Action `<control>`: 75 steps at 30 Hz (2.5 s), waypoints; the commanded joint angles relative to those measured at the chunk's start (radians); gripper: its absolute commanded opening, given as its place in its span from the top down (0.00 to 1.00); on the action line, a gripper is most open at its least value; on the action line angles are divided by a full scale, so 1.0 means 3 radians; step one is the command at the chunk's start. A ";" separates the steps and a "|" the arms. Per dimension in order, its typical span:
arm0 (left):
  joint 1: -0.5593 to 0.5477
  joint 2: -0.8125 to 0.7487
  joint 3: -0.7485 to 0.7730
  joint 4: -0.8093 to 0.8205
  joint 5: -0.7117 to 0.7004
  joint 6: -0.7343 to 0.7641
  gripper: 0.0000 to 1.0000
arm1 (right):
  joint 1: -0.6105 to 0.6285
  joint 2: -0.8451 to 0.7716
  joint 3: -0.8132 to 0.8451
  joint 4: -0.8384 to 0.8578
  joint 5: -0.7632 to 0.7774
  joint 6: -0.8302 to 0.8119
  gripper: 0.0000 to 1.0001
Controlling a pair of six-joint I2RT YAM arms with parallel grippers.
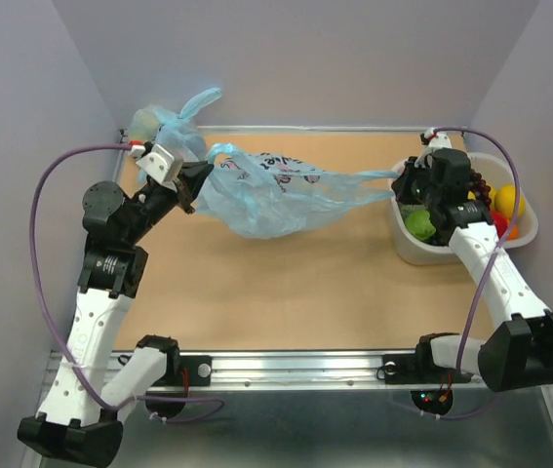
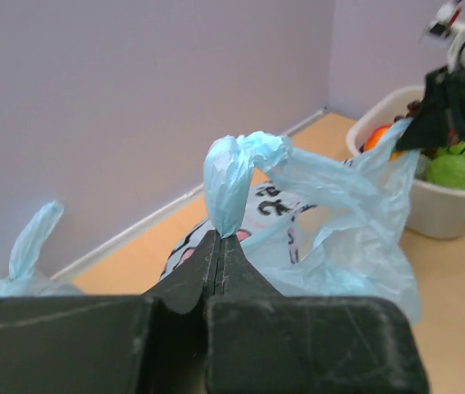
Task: Place the fake fruits into the plastic bag and tie a complex knot
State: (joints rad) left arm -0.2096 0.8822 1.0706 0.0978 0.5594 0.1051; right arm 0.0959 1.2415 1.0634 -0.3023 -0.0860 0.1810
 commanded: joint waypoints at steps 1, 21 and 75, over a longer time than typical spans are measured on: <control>0.0355 -0.0071 -0.0428 -0.0178 0.0226 0.0329 1.00 | -0.0090 -0.0186 -0.0113 0.0006 0.0675 -0.0281 0.99; 0.0305 0.0076 -0.0404 -0.1006 0.1878 0.2165 1.00 | 0.0277 0.0162 0.1328 -0.0434 -0.2101 -0.1415 0.00; 0.0673 -0.0875 -0.1349 -0.0127 0.0406 -0.1259 0.01 | 0.1051 0.1297 0.1303 0.0414 -0.1759 0.2064 1.00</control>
State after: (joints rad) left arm -0.0105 0.6590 0.7483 0.0929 0.6853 -0.0509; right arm 0.4240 1.6257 1.4239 -0.2691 -0.5621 0.5335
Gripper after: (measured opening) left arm 0.986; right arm 0.012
